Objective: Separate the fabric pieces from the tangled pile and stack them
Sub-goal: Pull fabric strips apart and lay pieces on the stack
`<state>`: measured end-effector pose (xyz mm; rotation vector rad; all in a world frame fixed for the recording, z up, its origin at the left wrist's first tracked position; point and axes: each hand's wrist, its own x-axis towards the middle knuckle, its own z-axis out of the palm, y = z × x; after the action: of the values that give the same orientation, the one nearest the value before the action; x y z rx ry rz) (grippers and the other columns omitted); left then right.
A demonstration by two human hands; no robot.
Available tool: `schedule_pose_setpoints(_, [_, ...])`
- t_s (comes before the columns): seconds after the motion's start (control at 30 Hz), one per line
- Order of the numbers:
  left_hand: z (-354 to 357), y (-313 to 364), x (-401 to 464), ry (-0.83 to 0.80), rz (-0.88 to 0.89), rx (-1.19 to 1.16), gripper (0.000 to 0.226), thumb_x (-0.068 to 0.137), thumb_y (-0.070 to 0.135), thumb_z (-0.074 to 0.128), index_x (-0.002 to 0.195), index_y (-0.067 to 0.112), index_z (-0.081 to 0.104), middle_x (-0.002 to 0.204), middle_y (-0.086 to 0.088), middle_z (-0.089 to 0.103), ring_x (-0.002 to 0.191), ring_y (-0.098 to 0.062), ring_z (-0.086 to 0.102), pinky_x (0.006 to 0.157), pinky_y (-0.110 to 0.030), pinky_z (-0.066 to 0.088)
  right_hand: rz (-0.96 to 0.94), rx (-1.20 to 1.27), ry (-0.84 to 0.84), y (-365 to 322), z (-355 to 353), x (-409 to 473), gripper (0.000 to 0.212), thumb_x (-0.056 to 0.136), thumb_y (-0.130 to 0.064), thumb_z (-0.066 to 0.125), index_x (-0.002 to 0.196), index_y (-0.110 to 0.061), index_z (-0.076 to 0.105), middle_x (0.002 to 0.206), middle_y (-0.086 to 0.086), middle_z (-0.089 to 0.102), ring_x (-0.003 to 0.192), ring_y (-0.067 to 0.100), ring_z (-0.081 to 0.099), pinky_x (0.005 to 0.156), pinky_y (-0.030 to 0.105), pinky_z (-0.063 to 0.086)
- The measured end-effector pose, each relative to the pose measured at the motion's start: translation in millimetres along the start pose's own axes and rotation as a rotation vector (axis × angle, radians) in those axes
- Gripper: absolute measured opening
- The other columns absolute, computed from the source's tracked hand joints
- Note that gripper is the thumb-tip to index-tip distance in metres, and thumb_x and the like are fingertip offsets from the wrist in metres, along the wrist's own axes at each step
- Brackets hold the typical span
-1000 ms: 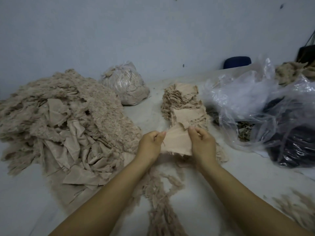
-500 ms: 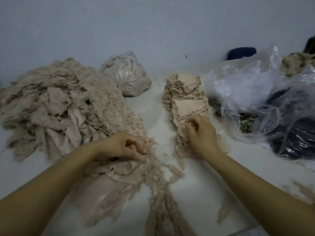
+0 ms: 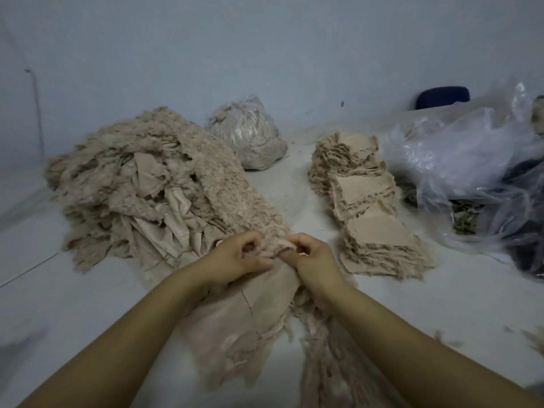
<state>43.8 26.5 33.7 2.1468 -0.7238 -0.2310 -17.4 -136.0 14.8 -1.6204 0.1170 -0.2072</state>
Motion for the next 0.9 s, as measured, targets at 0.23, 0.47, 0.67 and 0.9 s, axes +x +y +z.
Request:
schedule_pose_setpoints(0.23, [5, 8, -2, 0.020, -0.053, -0.286, 0.028, 0.096, 0.011, 0.049, 0.068, 0.011, 0.051, 0.055, 0.000, 0.044, 0.046, -0.007, 0.037, 0.048, -0.020, 0.031, 0.262, 0.412, -0.083, -4, -10, 8, 0.007, 0.089, -0.009, 0.062, 0.085, -0.015, 0.063, 0.074, 0.001, 0.064, 0.067, 0.012, 0.060, 0.059, 0.024, 0.047])
schedule_pose_setpoints(0.47, [14, 5, 15, 0.058, -0.049, -0.238, 0.028, 0.098, 0.017, 0.046, 0.070, 0.014, 0.047, 0.061, 0.008, 0.046, 0.055, -0.002, 0.042, 0.054, -0.018, 0.036, -0.013, -0.104, 0.016, 7, -17, 18, 0.023, 0.099, -0.016, 0.049, 0.076, -0.016, 0.048, 0.060, -0.005, 0.050, 0.053, 0.007, 0.047, 0.057, 0.025, 0.042])
schedule_pose_setpoints(0.67, [13, -4, 21, 0.165, -0.077, -0.310, 0.024, 0.094, 0.016, 0.054, 0.071, 0.009, 0.053, 0.061, 0.007, 0.049, 0.054, 0.000, 0.047, 0.056, -0.015, 0.039, 0.020, 0.033, 0.039, 8, -33, 21, 0.029, 0.101, -0.012, 0.045, 0.072, -0.012, 0.043, 0.055, 0.001, 0.042, 0.047, 0.013, 0.037, 0.044, 0.022, 0.034])
schedule_pose_setpoints(0.9, [22, 8, 35, 0.294, -0.043, -0.306, 0.030, 0.092, 0.018, 0.057, 0.063, 0.017, 0.053, 0.057, 0.005, 0.048, 0.056, -0.007, 0.045, 0.057, -0.015, 0.040, 0.234, -0.707, -0.652, -38, -59, 11, 0.012, 0.089, -0.028, 0.066, 0.080, -0.021, 0.064, 0.085, 0.002, 0.064, 0.071, 0.012, 0.059, 0.062, 0.025, 0.049])
